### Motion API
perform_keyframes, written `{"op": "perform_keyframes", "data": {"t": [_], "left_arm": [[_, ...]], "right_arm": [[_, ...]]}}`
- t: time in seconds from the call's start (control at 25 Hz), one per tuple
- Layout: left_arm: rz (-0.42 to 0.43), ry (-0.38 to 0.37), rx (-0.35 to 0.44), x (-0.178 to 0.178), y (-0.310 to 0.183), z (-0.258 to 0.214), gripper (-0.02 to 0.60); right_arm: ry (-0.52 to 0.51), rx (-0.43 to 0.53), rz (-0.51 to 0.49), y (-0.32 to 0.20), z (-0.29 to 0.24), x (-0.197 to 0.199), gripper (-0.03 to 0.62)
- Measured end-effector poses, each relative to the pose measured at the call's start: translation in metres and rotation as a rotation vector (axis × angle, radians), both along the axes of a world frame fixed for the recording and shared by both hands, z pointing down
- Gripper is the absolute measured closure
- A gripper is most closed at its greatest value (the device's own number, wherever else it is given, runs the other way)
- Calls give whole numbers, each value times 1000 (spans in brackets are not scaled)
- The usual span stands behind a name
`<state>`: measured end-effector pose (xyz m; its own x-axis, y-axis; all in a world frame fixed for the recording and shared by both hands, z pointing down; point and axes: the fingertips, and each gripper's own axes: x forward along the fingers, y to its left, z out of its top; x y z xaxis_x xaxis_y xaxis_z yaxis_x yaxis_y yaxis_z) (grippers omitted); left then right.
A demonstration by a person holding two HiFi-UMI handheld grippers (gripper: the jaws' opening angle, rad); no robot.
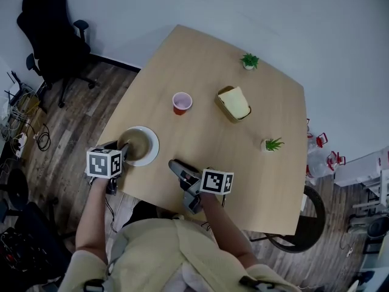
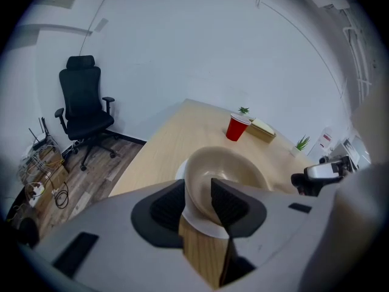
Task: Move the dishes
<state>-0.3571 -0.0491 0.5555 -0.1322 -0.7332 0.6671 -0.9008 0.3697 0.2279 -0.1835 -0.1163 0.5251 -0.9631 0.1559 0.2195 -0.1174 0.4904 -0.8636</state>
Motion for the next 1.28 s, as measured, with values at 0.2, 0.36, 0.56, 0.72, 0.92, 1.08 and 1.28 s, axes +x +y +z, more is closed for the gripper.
{"op": "perform_keyframes", "data": {"t": [0.2, 0.36, 0.56, 0.72, 0.92, 1.08, 1.28], "left_arm": [[-47, 22, -18, 0, 3, 4, 484], [-77, 44, -4, -2, 3, 2, 546], [-58, 60, 10, 3, -3, -2, 557], [-28, 75, 45, 13, -13, -13, 557], [56, 61, 74, 35, -37, -32, 557], [144, 44, 77, 59, -61, -41, 557], [261, 38, 49, 98, -91, -39, 557]], "right_arm": [[2, -3, 16, 0, 1, 5, 444], [-1, -3, 29, 0, 1, 8, 444], [-6, -11, 67, -4, 0, 22, 445], [-16, -9, 115, -11, -4, 38, 447], [-26, 5, 183, -25, -9, 61, 448], [-31, 12, 232, -32, -12, 81, 450], [-26, 21, 279, -39, -13, 106, 453]]}}
